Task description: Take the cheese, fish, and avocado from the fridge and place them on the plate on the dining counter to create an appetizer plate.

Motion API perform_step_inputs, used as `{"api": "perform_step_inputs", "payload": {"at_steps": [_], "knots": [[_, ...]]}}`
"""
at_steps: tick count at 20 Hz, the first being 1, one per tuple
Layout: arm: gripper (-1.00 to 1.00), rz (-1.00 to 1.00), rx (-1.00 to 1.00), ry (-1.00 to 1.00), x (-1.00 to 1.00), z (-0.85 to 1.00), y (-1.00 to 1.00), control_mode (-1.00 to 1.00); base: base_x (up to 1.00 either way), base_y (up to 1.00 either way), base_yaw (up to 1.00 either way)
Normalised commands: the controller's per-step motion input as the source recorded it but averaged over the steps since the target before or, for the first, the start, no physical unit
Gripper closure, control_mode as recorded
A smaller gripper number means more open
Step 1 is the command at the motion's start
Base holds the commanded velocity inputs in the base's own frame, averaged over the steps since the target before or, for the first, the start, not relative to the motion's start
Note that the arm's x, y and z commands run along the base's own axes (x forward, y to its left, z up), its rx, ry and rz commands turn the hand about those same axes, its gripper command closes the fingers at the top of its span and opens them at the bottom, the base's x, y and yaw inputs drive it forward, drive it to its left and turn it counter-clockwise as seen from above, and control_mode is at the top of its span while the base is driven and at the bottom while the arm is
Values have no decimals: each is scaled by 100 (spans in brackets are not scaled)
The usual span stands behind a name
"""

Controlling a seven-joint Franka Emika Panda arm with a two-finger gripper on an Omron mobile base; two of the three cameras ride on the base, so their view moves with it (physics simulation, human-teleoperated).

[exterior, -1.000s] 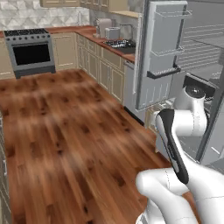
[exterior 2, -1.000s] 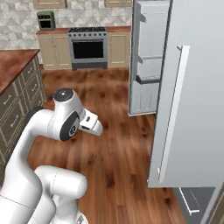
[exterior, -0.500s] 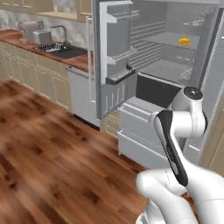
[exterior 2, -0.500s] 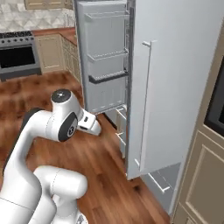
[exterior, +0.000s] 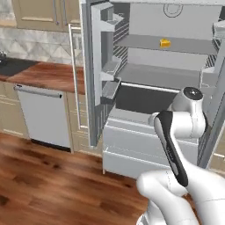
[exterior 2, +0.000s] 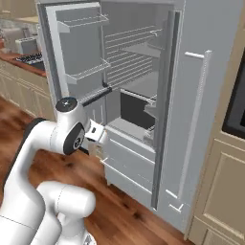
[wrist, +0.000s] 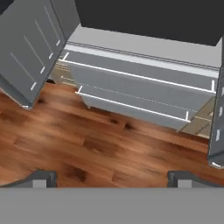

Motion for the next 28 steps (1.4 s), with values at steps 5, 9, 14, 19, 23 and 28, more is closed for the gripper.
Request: {"api": "perform_step_inputs", "payload": {"at_steps": [5, 9, 14, 19, 23, 28], "knots": [[-100, 0, 0, 0, 0, 0, 0, 100, 0, 35, -57], [-100, 0, 0, 0, 0, 0, 0, 100, 7, 43, -53], [-100, 0, 0, 0, 0, 0, 0, 100, 57, 97, -40], [-100, 0, 0, 0, 0, 0, 0, 100, 49, 58, -28], [-100, 0, 0, 0, 0, 0, 0, 100, 0, -60, -10], [-100, 0, 0, 0, 0, 0, 0, 100, 2, -35, -2]]}}
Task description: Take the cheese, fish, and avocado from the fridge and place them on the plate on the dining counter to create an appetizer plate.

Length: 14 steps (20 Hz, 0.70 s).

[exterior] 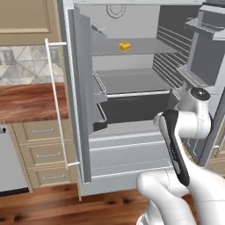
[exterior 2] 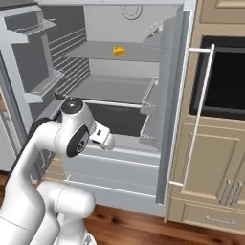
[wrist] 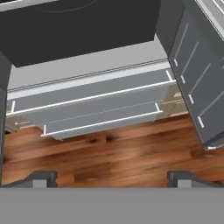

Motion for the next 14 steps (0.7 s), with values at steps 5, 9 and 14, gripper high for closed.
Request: {"api": "perform_step_inputs", "payload": {"at_steps": [5, 9, 14], "knots": [[-100, 0, 0, 0, 0, 0, 0, 100, 63, 27, 0], [-100, 0, 0, 0, 0, 0, 0, 100, 92, 10, 0], [-100, 0, 0, 0, 0, 0, 0, 100, 96, 0, 1]]}}
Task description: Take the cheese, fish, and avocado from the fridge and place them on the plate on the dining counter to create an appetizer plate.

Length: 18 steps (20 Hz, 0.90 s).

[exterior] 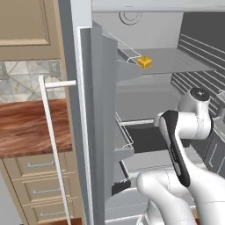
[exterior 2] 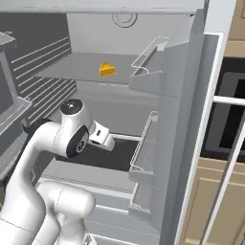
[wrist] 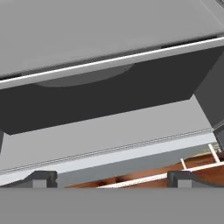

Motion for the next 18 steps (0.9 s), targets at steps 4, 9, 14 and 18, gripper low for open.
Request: {"api": "perform_step_inputs", "payload": {"at_steps": [4, 9, 14, 18], "knots": [[-100, 0, 0, 0, 0, 0, 0, 100, 42, -3, 1], [-100, 0, 0, 0, 0, 0, 0, 100, 0, 0, 0], [-100, 3, 0, -20, -10, 37, 0, -100, 0, 0, 0], [-100, 10, -3, -16, 1, 72, 0, -100, 0, 0, 0]]}}
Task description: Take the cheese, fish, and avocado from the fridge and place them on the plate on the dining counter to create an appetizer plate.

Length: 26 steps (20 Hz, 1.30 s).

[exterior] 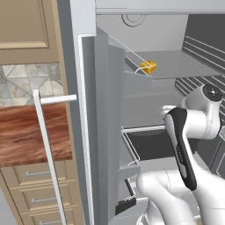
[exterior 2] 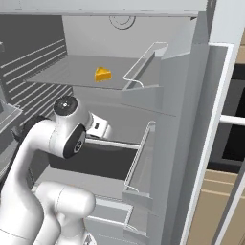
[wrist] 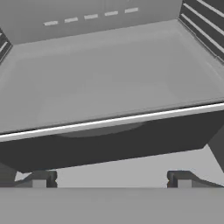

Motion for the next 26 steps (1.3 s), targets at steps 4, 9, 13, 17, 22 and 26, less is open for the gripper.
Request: {"api": "perform_step_inputs", "payload": {"at_steps": [4, 9, 13, 17, 22, 26], "knots": [[-100, 6, -10, -15, 34, 86, 16, -100, 0, 0, 0], [-100, 3, -12, -7, 67, 74, 16, -100, 0, 0, 0], [-100, 1, -12, -4, 59, 67, 20, -100, 0, 0, 0], [-100, 0, -8, 0, 47, 45, 20, -100, 0, 0, 0], [-100, 0, -3, 0, 36, 21, 4, -100, 0, 0, 0], [-100, -5, 0, -2, 17, -2, 0, -100, 0, 0, 0]]}}
